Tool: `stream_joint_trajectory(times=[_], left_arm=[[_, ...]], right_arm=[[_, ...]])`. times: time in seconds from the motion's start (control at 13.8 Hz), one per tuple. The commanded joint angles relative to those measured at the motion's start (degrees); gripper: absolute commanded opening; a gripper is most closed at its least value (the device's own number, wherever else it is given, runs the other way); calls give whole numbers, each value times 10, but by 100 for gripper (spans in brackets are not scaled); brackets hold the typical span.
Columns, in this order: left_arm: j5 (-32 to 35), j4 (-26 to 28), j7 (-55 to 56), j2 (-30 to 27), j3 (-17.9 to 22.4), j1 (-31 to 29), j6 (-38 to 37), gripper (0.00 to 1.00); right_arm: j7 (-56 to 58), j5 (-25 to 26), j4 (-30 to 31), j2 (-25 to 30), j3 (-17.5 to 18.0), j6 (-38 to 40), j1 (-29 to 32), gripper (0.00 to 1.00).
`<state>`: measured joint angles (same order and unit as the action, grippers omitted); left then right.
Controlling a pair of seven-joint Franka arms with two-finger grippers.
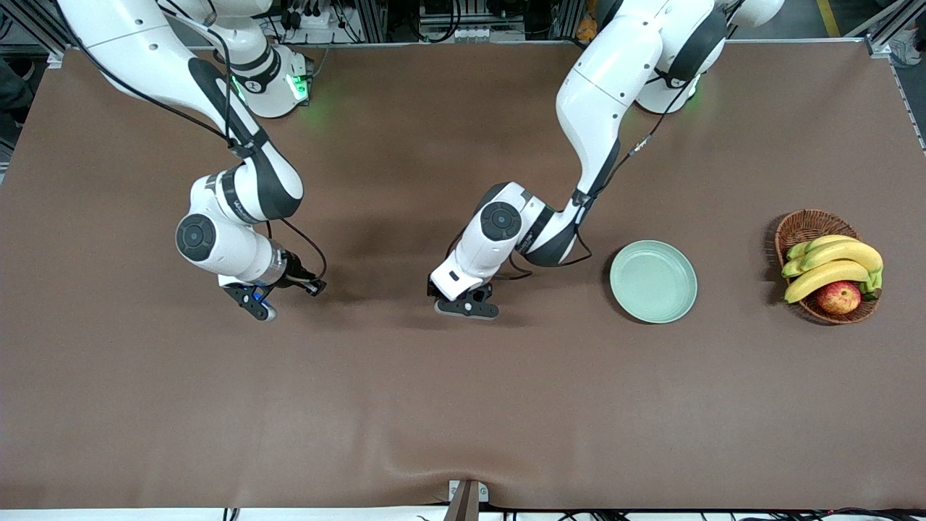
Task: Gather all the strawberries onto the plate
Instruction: 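Close the left gripper on the middle strawberry while the right gripper holds its strawberry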
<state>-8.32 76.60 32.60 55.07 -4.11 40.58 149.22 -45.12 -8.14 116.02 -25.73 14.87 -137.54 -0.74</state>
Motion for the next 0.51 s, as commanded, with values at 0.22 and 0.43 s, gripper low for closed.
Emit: stream_joint_trajectory(times=[0.22,0.43], left_arm=[[8,-13,7,8,5,6,5,26],[10,-13,6,1,5,6,-1,4]], right_arm=[[-16,-33,-18,-8,0,3,-8,5],[-16,-67,-32,-8,0,3,-19,5]])
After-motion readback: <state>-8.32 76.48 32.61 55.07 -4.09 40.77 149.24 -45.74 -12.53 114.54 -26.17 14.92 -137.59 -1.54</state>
